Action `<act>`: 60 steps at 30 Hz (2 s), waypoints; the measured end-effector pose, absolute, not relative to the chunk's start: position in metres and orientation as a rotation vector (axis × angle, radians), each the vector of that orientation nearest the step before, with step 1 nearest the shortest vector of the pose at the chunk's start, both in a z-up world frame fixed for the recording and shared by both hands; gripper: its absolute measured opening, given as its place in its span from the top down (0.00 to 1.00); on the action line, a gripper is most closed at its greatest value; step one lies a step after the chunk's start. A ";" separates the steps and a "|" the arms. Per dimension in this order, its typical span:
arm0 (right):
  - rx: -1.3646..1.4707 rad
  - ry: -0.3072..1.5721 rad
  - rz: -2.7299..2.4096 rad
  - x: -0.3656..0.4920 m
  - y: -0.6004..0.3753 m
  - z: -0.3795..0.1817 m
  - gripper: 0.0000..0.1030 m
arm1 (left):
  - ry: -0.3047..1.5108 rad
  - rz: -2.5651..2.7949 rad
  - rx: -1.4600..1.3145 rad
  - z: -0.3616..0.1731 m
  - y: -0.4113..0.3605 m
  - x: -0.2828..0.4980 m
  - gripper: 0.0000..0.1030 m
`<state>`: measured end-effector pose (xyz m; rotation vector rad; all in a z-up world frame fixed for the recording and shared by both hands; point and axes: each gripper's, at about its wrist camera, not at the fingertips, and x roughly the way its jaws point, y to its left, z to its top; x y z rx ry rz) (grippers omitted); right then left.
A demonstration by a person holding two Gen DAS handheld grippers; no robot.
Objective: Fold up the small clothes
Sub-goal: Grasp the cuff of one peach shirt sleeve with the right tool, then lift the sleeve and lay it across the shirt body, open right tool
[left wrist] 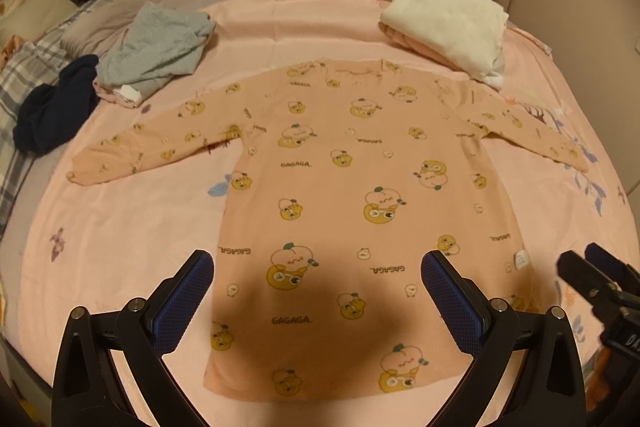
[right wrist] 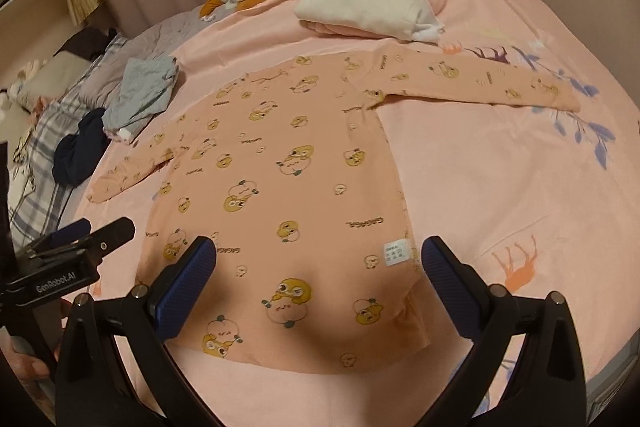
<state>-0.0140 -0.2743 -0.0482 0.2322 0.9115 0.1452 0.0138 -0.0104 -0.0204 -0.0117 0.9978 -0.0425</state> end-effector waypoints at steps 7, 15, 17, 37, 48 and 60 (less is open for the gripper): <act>0.521 0.856 0.209 0.006 -0.335 -0.064 0.00 | 1.039 -0.201 -0.170 -0.036 -0.013 0.035 0.01; 0.851 0.737 0.024 0.041 -0.451 -0.097 0.00 | 1.023 -0.301 -0.268 -0.038 -0.034 0.073 0.01; 0.924 0.724 -0.044 0.056 -0.484 -0.109 0.04 | 1.007 -0.302 -0.264 -0.034 -0.043 0.086 0.01; 1.124 0.549 -0.293 0.147 -0.609 -0.149 0.74 | 1.051 -0.243 -0.230 -0.061 -0.066 0.146 0.01; 0.731 0.606 -0.173 0.168 -0.545 -0.054 0.91 | 1.063 -0.142 -0.270 -0.067 -0.024 0.146 0.01; 0.361 0.615 0.122 0.234 -0.322 0.072 0.91 | 1.051 -0.017 -0.391 -0.063 0.061 0.125 0.01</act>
